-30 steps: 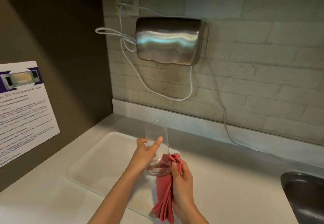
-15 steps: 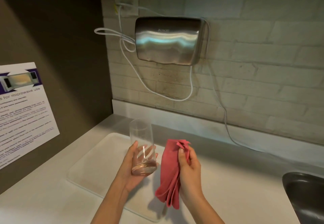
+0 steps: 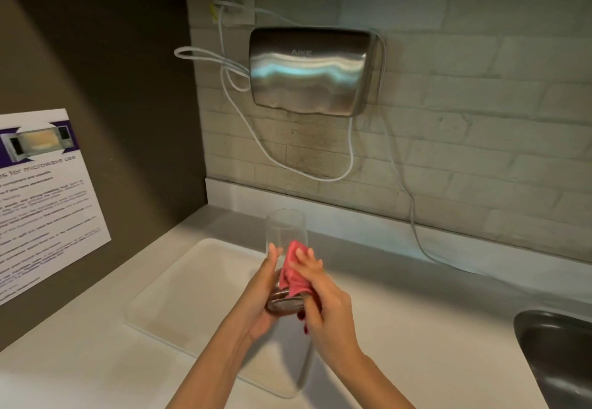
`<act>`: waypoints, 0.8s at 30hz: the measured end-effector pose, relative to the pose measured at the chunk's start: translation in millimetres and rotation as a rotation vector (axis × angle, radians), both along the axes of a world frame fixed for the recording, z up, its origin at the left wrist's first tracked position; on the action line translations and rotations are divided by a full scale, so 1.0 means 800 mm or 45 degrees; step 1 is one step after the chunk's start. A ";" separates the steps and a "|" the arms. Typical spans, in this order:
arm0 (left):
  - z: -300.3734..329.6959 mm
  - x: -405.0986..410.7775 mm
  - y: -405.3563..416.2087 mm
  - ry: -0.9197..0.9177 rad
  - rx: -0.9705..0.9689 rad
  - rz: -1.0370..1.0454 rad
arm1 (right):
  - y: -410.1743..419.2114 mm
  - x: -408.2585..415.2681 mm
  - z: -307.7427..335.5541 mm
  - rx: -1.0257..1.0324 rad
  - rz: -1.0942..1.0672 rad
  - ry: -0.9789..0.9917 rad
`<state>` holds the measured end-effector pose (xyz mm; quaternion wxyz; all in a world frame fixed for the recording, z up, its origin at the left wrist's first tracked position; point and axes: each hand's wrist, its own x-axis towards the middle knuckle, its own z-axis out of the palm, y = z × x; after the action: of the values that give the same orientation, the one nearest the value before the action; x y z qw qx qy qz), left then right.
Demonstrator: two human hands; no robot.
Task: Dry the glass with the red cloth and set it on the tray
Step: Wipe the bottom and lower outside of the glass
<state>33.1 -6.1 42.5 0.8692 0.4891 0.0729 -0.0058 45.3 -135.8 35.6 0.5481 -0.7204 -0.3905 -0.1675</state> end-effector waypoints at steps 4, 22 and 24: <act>-0.008 0.002 0.009 0.088 0.115 0.062 | -0.015 0.016 -0.006 -0.340 0.234 -0.416; -0.020 -0.005 0.027 0.062 -0.251 0.226 | -0.015 0.007 0.000 -0.393 0.433 -0.172; -0.021 -0.004 0.033 0.047 -0.322 0.265 | -0.022 -0.002 -0.001 -0.229 0.395 0.010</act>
<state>30.3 20.2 25.9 0.9182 0.3653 0.1380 0.0662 44.0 -153.1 34.9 0.5022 -0.6983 -0.5083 -0.0427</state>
